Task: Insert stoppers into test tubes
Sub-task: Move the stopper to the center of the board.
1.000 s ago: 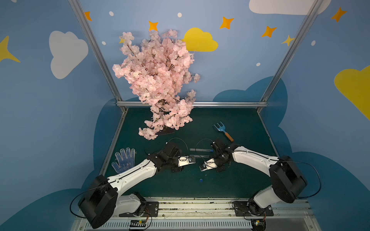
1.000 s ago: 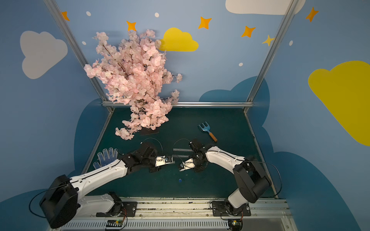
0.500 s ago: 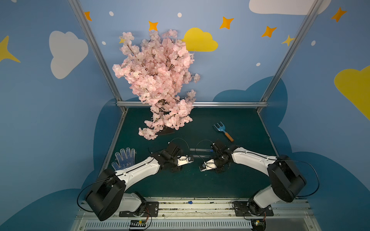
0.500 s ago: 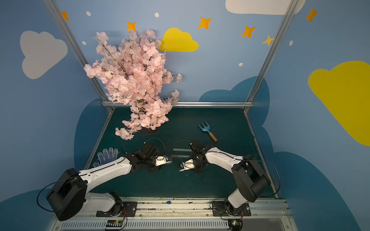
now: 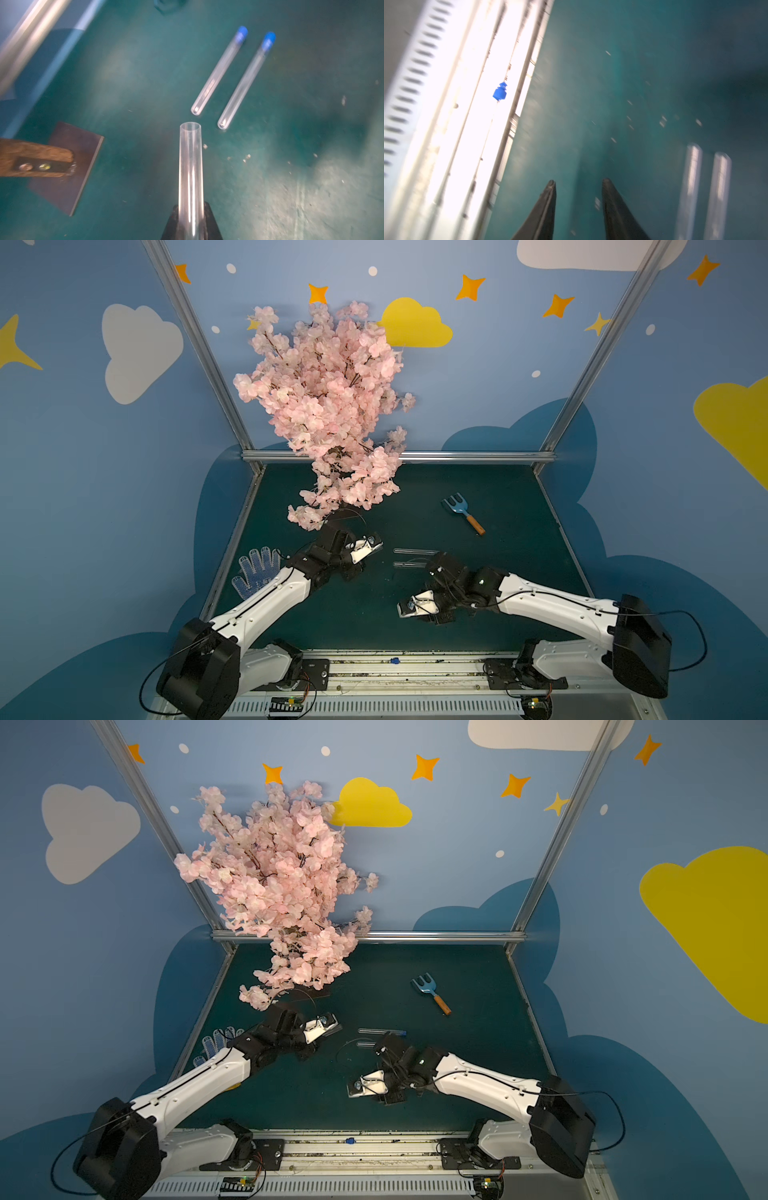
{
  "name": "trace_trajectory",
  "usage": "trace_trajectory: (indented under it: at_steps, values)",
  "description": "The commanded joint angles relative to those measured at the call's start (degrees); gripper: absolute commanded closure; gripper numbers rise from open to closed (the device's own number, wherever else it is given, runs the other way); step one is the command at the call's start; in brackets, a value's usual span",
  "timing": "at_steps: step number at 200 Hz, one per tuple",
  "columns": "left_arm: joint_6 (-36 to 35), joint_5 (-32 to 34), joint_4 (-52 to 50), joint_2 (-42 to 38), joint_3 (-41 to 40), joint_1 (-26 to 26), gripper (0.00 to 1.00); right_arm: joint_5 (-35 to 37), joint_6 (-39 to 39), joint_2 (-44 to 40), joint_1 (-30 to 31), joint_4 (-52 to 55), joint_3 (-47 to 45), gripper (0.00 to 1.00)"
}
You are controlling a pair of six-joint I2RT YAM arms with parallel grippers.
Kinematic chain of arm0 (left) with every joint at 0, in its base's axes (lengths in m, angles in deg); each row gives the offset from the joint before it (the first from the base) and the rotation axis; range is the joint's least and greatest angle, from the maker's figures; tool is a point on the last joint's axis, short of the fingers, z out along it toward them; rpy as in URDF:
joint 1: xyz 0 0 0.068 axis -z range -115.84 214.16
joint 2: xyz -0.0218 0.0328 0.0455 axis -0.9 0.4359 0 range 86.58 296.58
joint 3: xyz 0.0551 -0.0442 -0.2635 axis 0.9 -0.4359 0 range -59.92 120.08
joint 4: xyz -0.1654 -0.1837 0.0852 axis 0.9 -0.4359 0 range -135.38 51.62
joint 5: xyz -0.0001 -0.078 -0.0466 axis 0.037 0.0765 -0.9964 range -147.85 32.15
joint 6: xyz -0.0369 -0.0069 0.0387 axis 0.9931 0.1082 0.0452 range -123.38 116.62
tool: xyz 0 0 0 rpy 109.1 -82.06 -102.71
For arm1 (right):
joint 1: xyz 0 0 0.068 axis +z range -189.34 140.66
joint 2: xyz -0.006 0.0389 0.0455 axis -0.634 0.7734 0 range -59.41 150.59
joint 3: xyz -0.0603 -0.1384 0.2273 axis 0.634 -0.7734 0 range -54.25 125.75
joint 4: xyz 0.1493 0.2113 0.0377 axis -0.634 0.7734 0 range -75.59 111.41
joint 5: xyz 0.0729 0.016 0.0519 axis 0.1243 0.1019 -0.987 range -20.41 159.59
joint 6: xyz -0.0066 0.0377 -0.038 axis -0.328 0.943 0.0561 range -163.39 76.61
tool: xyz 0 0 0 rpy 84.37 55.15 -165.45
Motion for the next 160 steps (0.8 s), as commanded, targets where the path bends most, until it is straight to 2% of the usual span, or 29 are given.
trace_trajectory:
  at_steps: [1,28,82,123,160]
  values:
    - [4.60,0.18,3.64,-2.10,-1.35,-1.79,0.98,5.04,13.62,2.82,6.53,-1.60,0.88,0.59]
    - [4.59,1.18,4.15,-3.87,-1.69,-2.77,0.98,8.24,20.34,8.09,11.97,-1.27,3.19,0.56]
    - [3.41,1.52,3.69,-6.06,-2.06,-2.97,0.98,8.20,29.80,14.14,17.78,-0.96,7.49,0.53]
    - [3.21,1.88,3.60,-6.56,-1.81,-3.38,0.98,8.88,35.08,17.24,20.10,-4.93,6.63,0.54]
    - [2.92,1.93,3.60,-7.10,-1.86,-3.67,0.98,11.09,35.77,18.22,20.13,-4.66,5.92,0.55]
